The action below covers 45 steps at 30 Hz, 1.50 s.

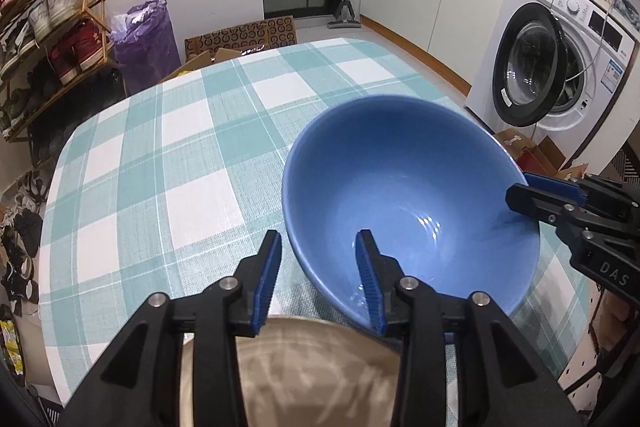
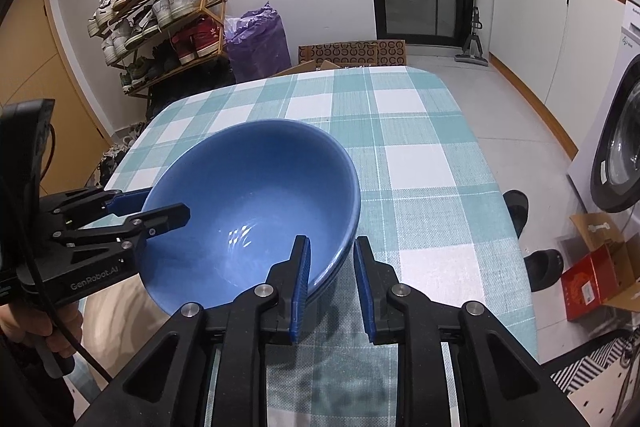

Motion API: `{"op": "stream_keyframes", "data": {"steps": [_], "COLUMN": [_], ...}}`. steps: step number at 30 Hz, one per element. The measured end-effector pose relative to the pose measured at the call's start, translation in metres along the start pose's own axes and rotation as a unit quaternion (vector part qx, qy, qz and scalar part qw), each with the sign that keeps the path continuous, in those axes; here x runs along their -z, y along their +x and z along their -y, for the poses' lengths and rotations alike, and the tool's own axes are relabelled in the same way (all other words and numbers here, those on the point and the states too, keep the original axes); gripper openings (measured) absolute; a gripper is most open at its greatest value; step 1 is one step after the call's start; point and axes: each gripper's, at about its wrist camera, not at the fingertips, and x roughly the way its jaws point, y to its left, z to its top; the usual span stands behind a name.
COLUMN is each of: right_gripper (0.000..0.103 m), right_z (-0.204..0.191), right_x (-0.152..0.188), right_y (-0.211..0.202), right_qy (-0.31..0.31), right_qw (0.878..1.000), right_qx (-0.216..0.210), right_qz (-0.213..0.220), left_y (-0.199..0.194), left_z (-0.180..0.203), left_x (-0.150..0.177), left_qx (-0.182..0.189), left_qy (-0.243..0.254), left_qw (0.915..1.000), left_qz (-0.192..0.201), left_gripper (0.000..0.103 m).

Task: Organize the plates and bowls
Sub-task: 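Lower the bowl into the nested blue bowls and open both grippers, then close both grippers on the rim of the stacked blue bowls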

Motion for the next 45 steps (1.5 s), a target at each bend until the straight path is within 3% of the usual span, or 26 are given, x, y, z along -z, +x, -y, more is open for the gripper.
{"op": "stream_keyframes", "data": {"steps": [1,5,17,21,24,28,45], "right_gripper": [0.025,0.041,0.074,0.084,0.088,0.100,0.102], "right_z": [0.001,0.006,0.016,0.019,0.022,0.026,0.028], "right_x": [0.000,0.002,0.009,0.010,0.010,0.010,0.011], "right_y": [0.000,0.001,0.008,0.012,0.014,0.014,0.027], "right_qy": [0.002,0.012,0.041,0.049,0.052,0.059,0.064], "right_qw": [1.000,1.000,0.997,0.997,0.996,0.996,0.994], "right_qx": [-0.002,-0.013,-0.063,-0.065,-0.068,-0.074,-0.083], "right_qz": [0.000,0.002,0.000,0.001,0.002,0.008,0.006], "left_y": [0.001,0.002,0.014,0.014,0.013,0.013,0.026], "left_z": [-0.001,-0.004,-0.009,-0.008,-0.006,-0.004,-0.005], "left_x": [0.000,0.002,0.005,0.004,0.002,0.001,-0.002], "left_qx": [0.000,0.011,0.033,0.033,0.036,0.035,0.038], "left_qy": [-0.003,-0.016,-0.055,-0.059,-0.054,-0.049,-0.056], "left_qw": [1.0000,0.9998,0.9979,0.9977,0.9979,0.9981,0.9977], "left_qz": [-0.002,-0.001,-0.004,0.002,0.009,0.015,0.003], "left_gripper": [0.051,0.055,0.057,0.079,0.084,0.103,0.103]}}
